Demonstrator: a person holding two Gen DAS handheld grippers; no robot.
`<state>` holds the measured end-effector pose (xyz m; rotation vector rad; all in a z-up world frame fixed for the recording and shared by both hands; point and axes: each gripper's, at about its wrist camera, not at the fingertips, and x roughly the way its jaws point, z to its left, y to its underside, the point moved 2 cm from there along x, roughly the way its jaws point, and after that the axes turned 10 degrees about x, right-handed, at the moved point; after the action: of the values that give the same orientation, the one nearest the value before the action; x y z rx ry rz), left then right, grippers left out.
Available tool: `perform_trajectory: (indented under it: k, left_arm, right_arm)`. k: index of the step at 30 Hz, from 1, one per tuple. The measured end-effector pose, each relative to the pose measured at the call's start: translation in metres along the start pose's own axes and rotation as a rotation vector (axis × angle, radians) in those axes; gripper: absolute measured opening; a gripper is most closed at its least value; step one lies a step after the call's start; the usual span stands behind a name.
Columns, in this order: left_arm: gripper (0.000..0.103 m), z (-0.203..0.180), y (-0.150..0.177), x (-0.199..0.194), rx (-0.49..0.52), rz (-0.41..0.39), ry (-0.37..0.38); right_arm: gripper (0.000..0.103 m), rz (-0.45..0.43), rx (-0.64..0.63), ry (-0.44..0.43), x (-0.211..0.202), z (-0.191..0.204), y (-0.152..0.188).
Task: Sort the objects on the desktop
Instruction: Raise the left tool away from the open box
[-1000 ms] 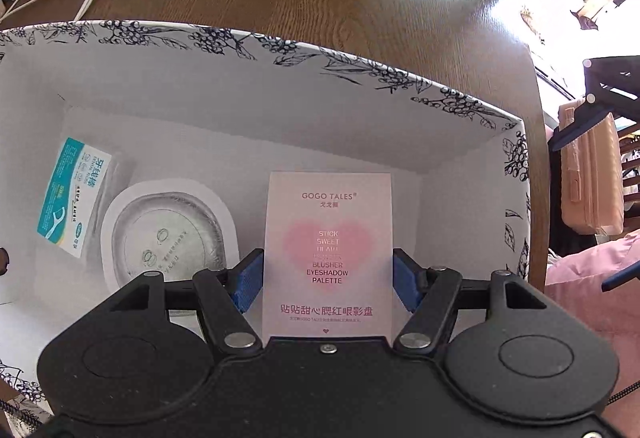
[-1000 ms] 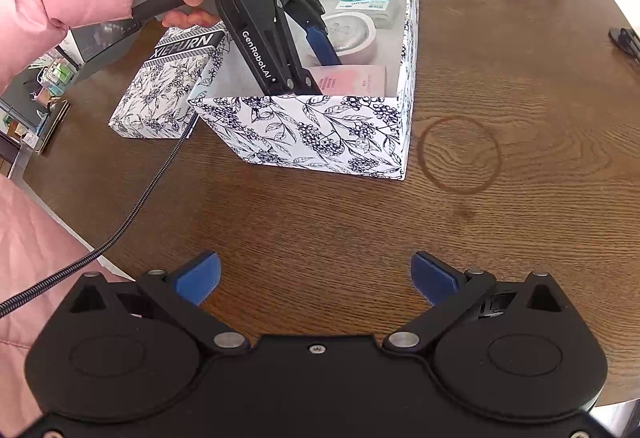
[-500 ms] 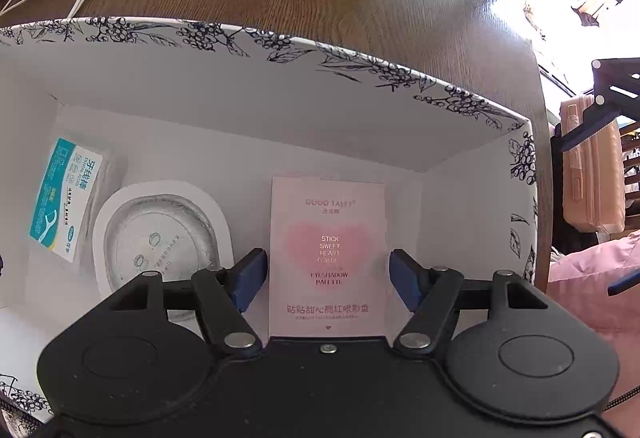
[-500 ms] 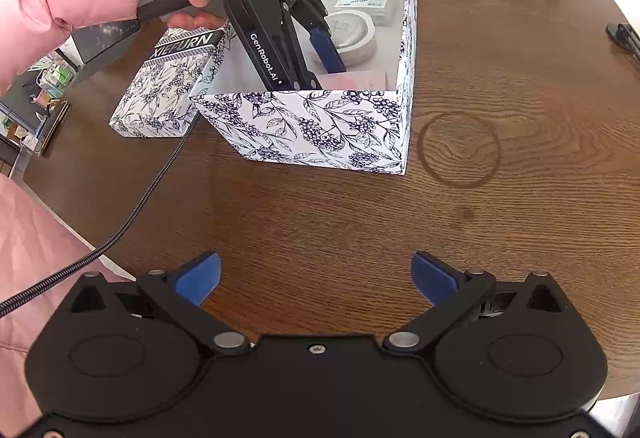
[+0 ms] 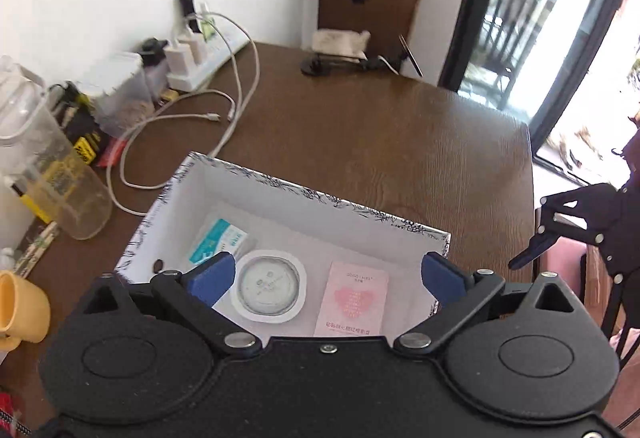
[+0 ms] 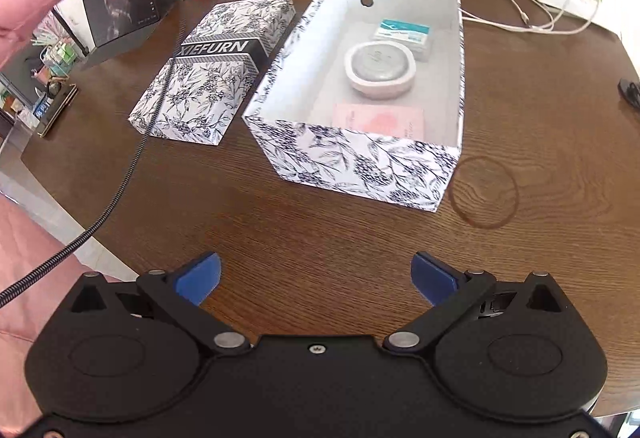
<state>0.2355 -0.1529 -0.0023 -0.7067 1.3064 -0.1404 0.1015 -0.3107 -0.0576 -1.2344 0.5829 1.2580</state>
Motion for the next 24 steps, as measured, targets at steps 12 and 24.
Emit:
perform_trajectory:
  k: [12,24]
  left_arm:
    - [0.103,-0.019,0.093,-0.105,-0.238,-0.086,-0.235]
    - [0.103,-0.027,0.194,-0.141,-0.481,-0.094,-0.301]
  right_arm:
    - [0.103,0.003,-0.039,-0.003,0.011,0.068,-0.007]
    - [0.103,-0.002,-0.102,-0.048,0.027,0.137,-0.024]
